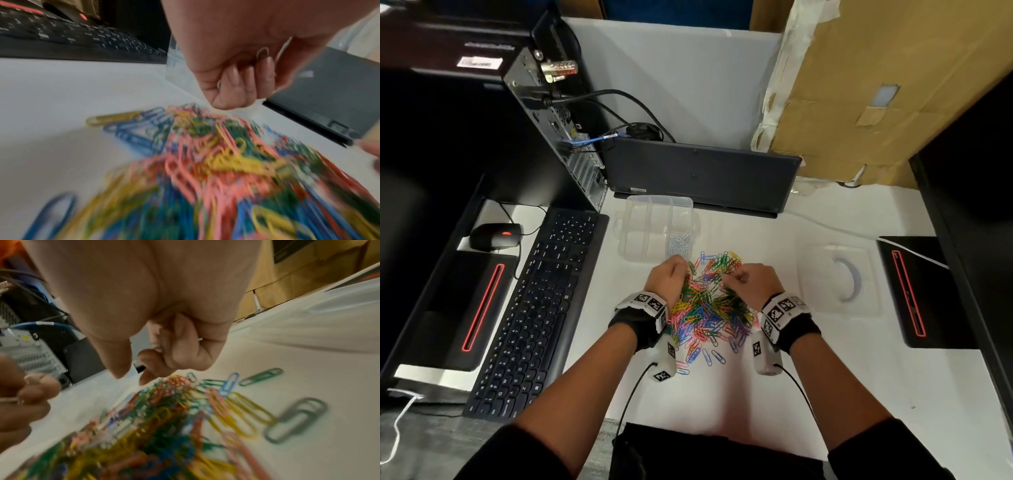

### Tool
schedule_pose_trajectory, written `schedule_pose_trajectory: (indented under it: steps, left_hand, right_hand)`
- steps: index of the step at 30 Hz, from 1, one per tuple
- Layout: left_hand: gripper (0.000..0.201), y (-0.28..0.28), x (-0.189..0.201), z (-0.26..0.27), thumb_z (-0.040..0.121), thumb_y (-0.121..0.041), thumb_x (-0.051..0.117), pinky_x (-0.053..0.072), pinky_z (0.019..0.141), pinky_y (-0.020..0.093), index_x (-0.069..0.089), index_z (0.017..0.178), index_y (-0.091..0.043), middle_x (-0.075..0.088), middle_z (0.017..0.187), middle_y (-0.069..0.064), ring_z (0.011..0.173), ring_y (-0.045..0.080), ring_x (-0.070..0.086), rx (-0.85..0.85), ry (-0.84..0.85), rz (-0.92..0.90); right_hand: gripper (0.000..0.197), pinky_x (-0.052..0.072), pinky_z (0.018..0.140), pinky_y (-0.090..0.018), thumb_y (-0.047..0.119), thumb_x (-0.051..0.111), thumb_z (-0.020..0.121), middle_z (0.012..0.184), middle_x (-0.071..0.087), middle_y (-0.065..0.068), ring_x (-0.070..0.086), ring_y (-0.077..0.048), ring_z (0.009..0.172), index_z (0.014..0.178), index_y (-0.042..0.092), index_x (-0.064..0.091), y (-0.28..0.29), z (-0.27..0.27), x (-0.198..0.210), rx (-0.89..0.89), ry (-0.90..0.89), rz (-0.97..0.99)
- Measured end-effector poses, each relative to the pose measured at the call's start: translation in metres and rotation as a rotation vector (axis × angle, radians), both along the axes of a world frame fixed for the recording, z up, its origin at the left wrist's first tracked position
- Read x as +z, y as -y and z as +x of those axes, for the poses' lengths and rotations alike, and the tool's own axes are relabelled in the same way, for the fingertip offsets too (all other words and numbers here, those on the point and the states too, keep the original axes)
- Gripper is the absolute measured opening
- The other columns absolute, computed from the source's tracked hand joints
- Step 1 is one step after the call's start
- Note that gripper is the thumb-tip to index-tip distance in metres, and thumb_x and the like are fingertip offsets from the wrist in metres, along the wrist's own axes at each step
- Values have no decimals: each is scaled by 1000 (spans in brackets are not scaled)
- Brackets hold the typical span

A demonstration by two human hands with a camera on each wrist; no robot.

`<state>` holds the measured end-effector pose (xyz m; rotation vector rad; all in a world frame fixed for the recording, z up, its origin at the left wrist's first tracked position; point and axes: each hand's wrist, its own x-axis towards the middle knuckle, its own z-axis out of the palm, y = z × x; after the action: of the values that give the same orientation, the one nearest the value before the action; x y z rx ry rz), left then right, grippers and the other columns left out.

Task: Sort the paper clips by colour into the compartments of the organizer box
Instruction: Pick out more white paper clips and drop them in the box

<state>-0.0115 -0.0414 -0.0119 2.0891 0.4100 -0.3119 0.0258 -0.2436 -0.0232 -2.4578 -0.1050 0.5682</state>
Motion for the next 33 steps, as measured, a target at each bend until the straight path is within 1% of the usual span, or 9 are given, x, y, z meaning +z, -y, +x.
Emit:
schedule_pose_trajectory:
  steps: [2,5,9,12,14,17,22,27,33]
  left_hand:
    - [27,-9,8,8,101,-22,38,33,61,29,55,85,-9,56,75,6,72,23,49,34,36,93]
    - [29,-24,16,31,101,-29,41,35,63,28,55,85,-9,61,77,11,76,30,57,-15,40,315]
    - [30,-28,25,61,94,-28,51,51,70,33,71,91,-6,69,88,14,85,32,64,-159,-27,514]
    - [20,-23,28,75,87,-19,58,56,79,33,76,92,-12,73,94,9,90,29,67,-261,-64,537]
    - [20,-22,30,79,84,-15,63,55,87,33,76,99,-15,72,103,6,98,25,66,-299,-88,498]
    - [35,-24,31,80,79,-4,69,52,92,29,71,111,-16,68,113,3,105,21,64,-277,-66,409]
    - [45,-38,27,64,77,9,59,55,83,25,67,115,-13,69,100,5,89,17,65,-135,30,206]
    - [32,-49,27,31,79,12,51,43,59,4,65,89,-14,62,81,4,72,12,55,50,146,130]
    - [26,-58,9,-6,76,4,66,50,65,14,72,77,-21,70,77,-7,72,8,63,-57,124,66]
  right_hand:
    - [50,45,63,-27,45,59,93,68,64,-13,56,-21,63,70,1,66,-9,12,7,-15,-16,-8]
    - [48,46,58,-28,39,56,95,60,57,-7,50,-18,53,62,4,60,-29,28,25,-103,-160,134]
    - [31,37,38,-19,23,55,98,63,58,-4,43,-13,45,72,9,63,-57,43,48,-255,-400,411]
    - [25,35,35,-15,20,53,97,63,60,-3,44,-13,48,79,10,66,-71,50,55,-208,-416,325]
    - [26,38,42,-18,21,53,96,65,60,-2,48,-15,52,76,11,66,-79,53,54,-116,-366,216]
    - [27,42,67,-26,24,53,95,86,68,-8,62,-24,79,87,7,72,-86,60,52,10,-263,59]
    - [27,50,92,-34,14,51,96,114,69,-10,63,-27,108,108,10,74,-99,69,56,155,-47,-61]
    - [31,45,99,-29,1,53,92,128,63,-5,55,-23,120,114,12,72,-115,75,55,286,7,-124]
    - [31,47,100,-30,-2,58,88,126,63,-7,56,-24,119,114,9,71,-129,74,51,286,52,-121]
